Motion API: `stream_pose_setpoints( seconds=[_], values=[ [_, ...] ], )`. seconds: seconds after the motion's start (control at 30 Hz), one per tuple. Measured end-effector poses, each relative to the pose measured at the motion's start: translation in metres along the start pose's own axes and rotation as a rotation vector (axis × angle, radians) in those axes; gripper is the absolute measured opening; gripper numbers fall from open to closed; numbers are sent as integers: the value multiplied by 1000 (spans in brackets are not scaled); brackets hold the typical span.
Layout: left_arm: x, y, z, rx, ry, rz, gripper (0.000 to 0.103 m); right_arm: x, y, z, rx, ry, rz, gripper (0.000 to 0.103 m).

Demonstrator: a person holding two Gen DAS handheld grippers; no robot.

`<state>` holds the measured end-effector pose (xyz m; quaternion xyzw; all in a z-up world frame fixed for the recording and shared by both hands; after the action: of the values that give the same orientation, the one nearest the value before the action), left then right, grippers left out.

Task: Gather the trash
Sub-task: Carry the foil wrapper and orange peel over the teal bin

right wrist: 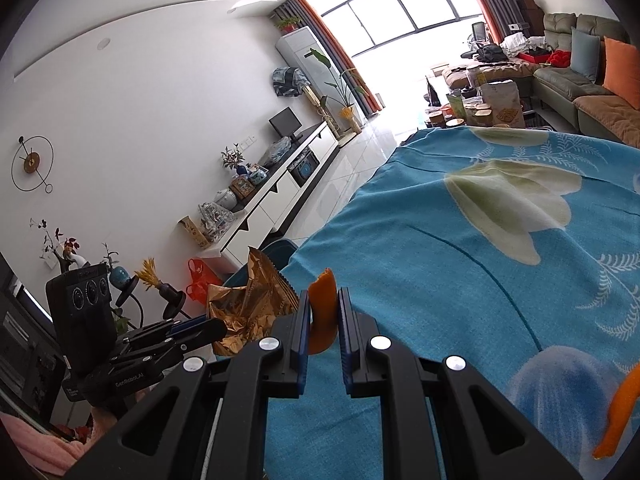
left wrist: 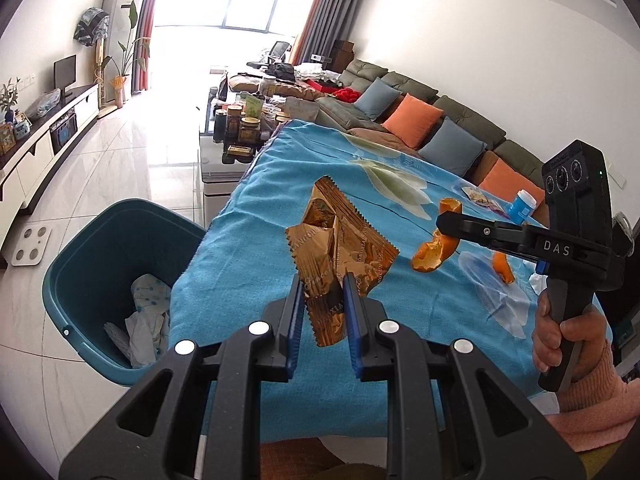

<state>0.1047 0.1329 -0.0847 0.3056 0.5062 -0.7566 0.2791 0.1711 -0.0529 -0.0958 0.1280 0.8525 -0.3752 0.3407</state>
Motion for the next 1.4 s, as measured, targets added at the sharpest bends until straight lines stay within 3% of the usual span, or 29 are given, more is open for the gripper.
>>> stream_pose_setpoints(
  seconds=[1.4],
  values=[
    [2, -54, -111, -237, -192, 92, 20, -18, 91, -89, -133, -125, -134, 12]
  ],
)
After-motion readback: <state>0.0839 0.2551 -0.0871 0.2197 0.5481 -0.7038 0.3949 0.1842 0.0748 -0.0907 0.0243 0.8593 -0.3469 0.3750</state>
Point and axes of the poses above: each gripper's, at about its wrist camera, not at the fingertips, and y roughly the way its jaws point, z to its right, x to its underside, the point moved 7 cm from there along y, roughly the way its jaws point, and after that the axes turned 3 degrees about x, right-handed, at the moved point
